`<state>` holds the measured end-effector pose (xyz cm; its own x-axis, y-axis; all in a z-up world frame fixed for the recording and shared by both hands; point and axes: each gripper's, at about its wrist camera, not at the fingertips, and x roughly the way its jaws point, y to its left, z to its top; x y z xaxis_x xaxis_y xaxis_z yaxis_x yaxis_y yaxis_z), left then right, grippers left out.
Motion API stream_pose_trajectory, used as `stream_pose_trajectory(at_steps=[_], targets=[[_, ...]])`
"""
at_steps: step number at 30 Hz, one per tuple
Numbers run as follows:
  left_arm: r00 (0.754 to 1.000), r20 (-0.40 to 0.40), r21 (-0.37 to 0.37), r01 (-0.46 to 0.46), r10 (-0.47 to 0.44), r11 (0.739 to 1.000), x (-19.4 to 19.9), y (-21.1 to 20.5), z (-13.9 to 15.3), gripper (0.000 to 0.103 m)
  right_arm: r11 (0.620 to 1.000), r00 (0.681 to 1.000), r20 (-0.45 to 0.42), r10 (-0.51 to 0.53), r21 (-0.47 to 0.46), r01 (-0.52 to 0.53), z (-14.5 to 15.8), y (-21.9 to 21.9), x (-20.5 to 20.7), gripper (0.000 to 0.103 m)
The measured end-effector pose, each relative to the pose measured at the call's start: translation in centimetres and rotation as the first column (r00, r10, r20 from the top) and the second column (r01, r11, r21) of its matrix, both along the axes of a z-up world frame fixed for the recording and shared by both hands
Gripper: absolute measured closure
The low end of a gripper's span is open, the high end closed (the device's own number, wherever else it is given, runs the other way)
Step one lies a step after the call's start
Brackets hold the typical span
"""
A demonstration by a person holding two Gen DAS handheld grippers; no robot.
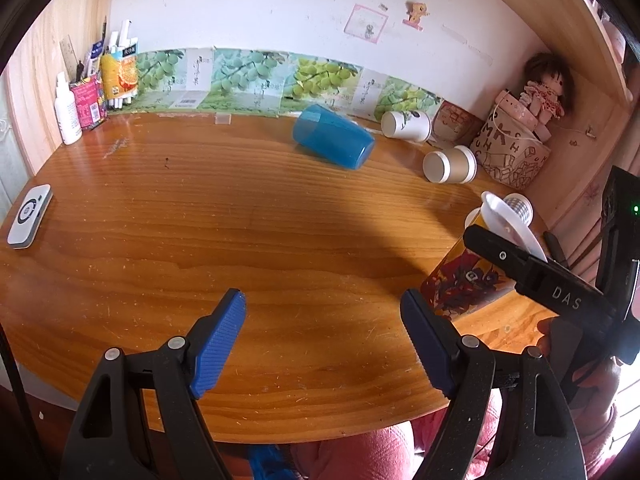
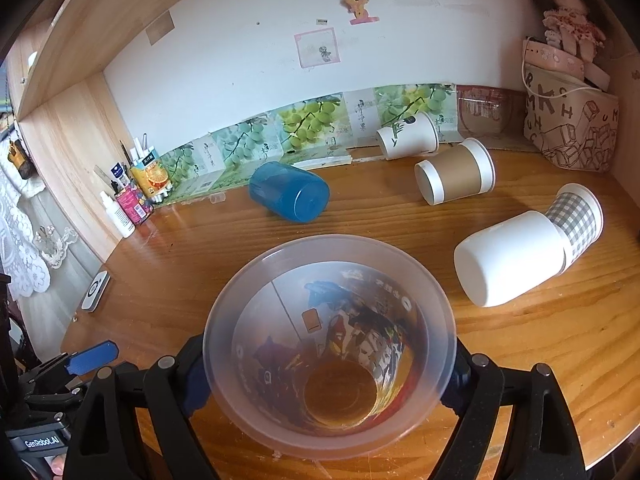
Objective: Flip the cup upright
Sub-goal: 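Rotate the red cup upright with the right tool and lower it onto the desk, then open the right tool and withdraw both tools from the upright cup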
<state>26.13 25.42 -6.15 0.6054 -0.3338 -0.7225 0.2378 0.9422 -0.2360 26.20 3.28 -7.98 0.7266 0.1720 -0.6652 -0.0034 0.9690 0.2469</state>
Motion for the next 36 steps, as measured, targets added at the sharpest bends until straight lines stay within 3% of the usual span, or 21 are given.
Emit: stream_pose_trajectory(at_steps=[4, 9, 21, 28, 36], targets=[[0.997, 0.06, -0.058, -0.05, 0.053, 0.997, -1.2, 0.8, 0.9, 0.012, 0.999, 0.999, 0.039, -0.002, -0.05, 0.004, 0.8, 0.5, -1.0, 0.002], [0.989, 0.128, -0.102, -0.061, 0.073, 0.993, -3.1, 1.2, 2.2, 0.011, 0.998, 0.994, 0.106, 0.0, -0.067, 0.007, 2.1, 0.7, -2.4, 0.001], [0.983, 0.173, -0.057, -0.055, 0.064, 0.997, -7.2, -0.7, 3.0, 0.011, 0.998, 0.972, 0.224, -0.067, 0.009, 0.067, 4.3, -2.3, -7.7, 0.0], [0.977, 0.178, -0.034, -0.113, 0.117, 0.993, -10.0, -1.5, 2.8, 0.011, 0.987, 0.951, 0.264, -0.158, 0.063, 0.146, 4.5, -5.1, -13.0, 0.0], [0.928, 0.333, 0.031, -0.19, 0.169, 0.981, -15.0, -3.4, 2.9, 0.011, 0.978, 0.926, 0.312, -0.211, 0.063, 0.201, 4.6, -5.8, -20.1, 0.0]])
